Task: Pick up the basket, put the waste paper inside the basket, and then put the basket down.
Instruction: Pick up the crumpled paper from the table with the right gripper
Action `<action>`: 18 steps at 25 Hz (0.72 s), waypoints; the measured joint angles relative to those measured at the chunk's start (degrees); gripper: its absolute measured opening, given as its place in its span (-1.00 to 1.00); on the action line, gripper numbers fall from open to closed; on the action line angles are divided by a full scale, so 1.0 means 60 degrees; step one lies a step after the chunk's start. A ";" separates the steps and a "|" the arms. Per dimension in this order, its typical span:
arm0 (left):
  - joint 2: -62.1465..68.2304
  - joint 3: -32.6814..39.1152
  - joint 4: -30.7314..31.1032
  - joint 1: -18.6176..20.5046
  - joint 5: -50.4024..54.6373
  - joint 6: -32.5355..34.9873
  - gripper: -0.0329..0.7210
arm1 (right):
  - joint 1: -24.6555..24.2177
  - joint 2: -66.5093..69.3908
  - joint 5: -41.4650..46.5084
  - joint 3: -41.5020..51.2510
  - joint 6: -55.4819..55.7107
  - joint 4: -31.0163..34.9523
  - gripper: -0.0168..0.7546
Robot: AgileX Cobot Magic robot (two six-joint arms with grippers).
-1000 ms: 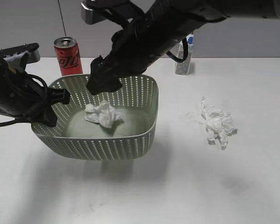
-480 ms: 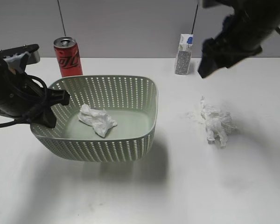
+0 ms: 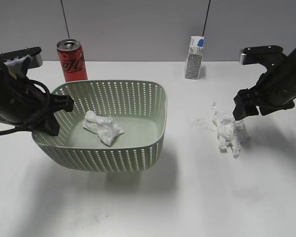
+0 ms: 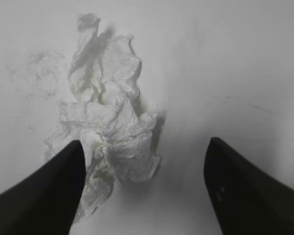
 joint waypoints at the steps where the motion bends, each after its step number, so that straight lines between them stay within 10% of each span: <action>1: 0.0000 0.0000 0.0000 0.0000 0.0000 0.0000 -0.90 | -0.0002 0.0120 -0.0123 0.0048 0.0024 0.0000 0.52; 7: 0.0000 0.0000 0.0000 0.0000 0.0010 0.0000 -0.90 | -0.0002 0.1119 -0.0344 0.0087 0.0074 0.0000 0.22; 13: 0.0000 0.0000 0.0000 0.0000 0.0010 0.0000 -0.90 | -0.0002 0.1235 -0.0384 0.0096 -0.0415 0.0000 -0.71; 18: 0.0000 0.0000 0.0000 0.0000 0.0010 0.0000 -0.90 | -0.0002 0.0424 -0.0311 0.0096 -0.0608 0.0009 -0.95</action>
